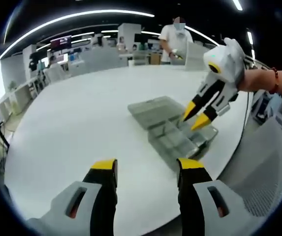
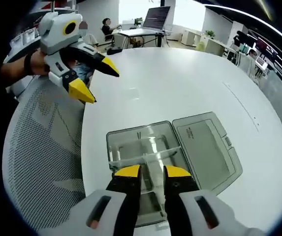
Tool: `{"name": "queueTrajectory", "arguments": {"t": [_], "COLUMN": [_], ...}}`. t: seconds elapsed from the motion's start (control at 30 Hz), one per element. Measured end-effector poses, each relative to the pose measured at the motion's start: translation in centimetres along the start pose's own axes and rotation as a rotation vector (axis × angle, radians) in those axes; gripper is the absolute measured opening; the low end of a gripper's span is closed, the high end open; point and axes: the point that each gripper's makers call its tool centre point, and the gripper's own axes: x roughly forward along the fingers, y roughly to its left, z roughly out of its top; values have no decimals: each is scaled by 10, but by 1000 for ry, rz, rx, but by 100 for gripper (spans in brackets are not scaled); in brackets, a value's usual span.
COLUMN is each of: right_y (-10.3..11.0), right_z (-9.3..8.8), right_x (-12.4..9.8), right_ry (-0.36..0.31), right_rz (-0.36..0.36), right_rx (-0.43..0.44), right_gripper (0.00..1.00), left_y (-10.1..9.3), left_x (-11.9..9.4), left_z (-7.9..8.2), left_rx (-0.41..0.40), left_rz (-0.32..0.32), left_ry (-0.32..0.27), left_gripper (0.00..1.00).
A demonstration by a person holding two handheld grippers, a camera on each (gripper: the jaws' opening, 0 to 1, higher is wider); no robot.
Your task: Insert the divider into the dual guide fixture by aligning both edges with the guide slots and pushing it downward to the bottom, including one-sided entry, uneven engagement, binding, and posture correction.
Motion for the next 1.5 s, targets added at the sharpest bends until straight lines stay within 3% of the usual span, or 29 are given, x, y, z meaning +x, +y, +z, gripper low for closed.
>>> {"name": "queueTrajectory", "arguments": {"t": [0.27,0.63,0.87,1.07,1.13,1.5], "right_y": [7,10,13,12,11,9], "right_z": [10,14,10,10,9,13], "right_x": [-14,-30,-37,-43,-45,-53], "right_ry": [-76,-139,-159,-165,-159,-185], "right_rz": [-64,-115,-128,-137,-148,-154], "right_rx": [66,97,125,120,108,117], "right_gripper": [12,15,16,17,17,17], "left_y": [26,46,52,62,65,73], "left_x": [-6,1,8,13,16,28], "left_z": [-9,-21,-37,-43,-50,-63], "left_rx": [-19,-51,-61,-84,-64,-64], "left_rz": [85,109,118,147,158,171], "left_ry": [30,94,166,189,226,276], "left_gripper": [49,48,48,48,48,48]}}
